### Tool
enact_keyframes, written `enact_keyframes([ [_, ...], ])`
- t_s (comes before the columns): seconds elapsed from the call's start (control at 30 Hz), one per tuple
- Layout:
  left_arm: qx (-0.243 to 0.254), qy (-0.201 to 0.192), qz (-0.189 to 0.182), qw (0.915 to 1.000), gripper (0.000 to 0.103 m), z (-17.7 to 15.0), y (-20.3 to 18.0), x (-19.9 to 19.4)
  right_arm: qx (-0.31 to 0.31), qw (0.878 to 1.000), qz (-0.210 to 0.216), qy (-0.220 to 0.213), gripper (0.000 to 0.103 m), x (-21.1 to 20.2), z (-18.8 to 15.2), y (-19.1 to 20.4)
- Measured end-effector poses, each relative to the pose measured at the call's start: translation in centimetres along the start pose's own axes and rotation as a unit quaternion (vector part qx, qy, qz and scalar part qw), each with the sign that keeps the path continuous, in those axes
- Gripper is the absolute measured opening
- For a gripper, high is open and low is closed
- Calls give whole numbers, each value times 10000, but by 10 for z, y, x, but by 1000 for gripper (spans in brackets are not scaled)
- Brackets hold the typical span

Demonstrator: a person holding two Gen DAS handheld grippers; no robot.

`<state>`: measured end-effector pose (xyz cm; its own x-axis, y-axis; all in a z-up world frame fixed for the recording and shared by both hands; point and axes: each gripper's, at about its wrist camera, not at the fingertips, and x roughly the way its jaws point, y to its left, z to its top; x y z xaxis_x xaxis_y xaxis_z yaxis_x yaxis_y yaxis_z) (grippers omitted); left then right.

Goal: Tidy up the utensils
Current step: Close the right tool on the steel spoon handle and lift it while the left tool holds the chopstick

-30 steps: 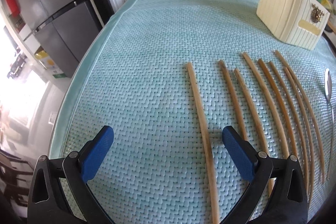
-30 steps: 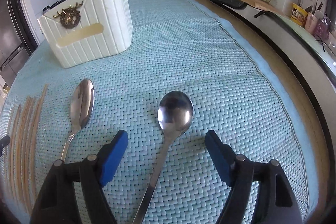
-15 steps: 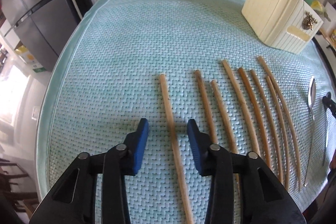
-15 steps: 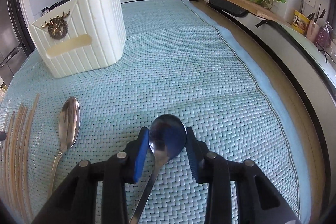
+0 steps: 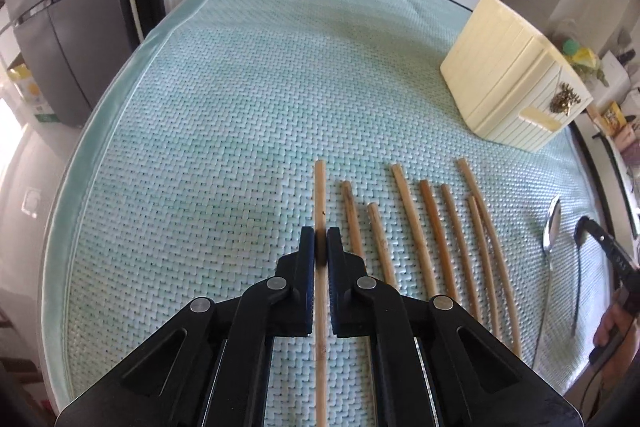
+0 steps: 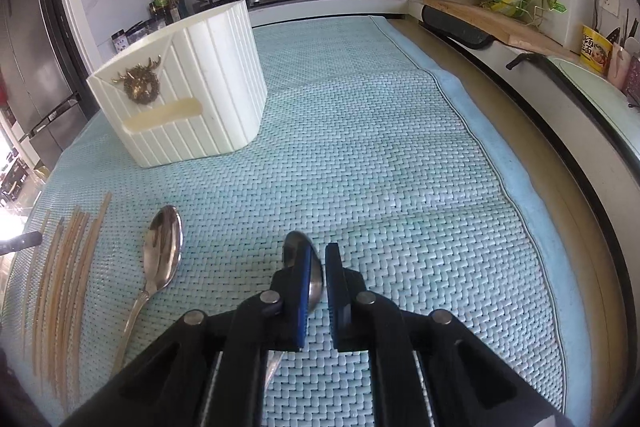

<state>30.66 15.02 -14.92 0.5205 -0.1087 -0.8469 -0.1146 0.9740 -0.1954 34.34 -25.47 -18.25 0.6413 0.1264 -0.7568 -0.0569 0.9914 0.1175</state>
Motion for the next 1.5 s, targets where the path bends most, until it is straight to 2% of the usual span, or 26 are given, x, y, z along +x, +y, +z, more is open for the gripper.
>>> enact_keyframes([
  [0.17,82,-289,-35,9995,4,3,7,-36,-117,9997,198,-57,4,-8,4,2],
  [0.33,61,-283,0,9996,4,-2,19,-45,48,9989,455,67,6,-10,5,-4],
  [0.37,36,-269,25,9996,4,-7,12,-43,96,9990,415,104,19,-11,6,-5],
  [0.4,9,-249,36,9997,4,-8,10,-39,103,9992,351,133,45,-11,6,-4],
  [0.47,-48,-220,40,9997,4,-11,11,-31,14,9994,344,67,67,-14,4,4],
  [0.53,-95,-205,47,9997,4,-14,9,-24,-103,9995,274,107,67,-10,3,14],
  [0.73,-93,-194,124,9997,4,-12,4,-18,-59,9980,-125,612,64,28,-2,36],
  [0.8,-89,-205,144,9996,4,-11,3,-17,-285,9980,-316,475,35,26,-3,44],
  [0.87,-94,-258,129,9995,4,-12,3,-22,-115,9988,-182,451,35,19,-2,40],
  [1.0,-62,-436,62,9990,4,-12,3,-39,-89,9998,180,69,35,-17,4,36],
  [1.27,45,-1009,-193,9947,4,-4,-3,-102,-432,9928,869,-701,35,-98,16,50],
  [1.5,140,-1431,-391,9888,4,2,-11,-142,-743,9859,942,-1164,31,-133,19,64],
])
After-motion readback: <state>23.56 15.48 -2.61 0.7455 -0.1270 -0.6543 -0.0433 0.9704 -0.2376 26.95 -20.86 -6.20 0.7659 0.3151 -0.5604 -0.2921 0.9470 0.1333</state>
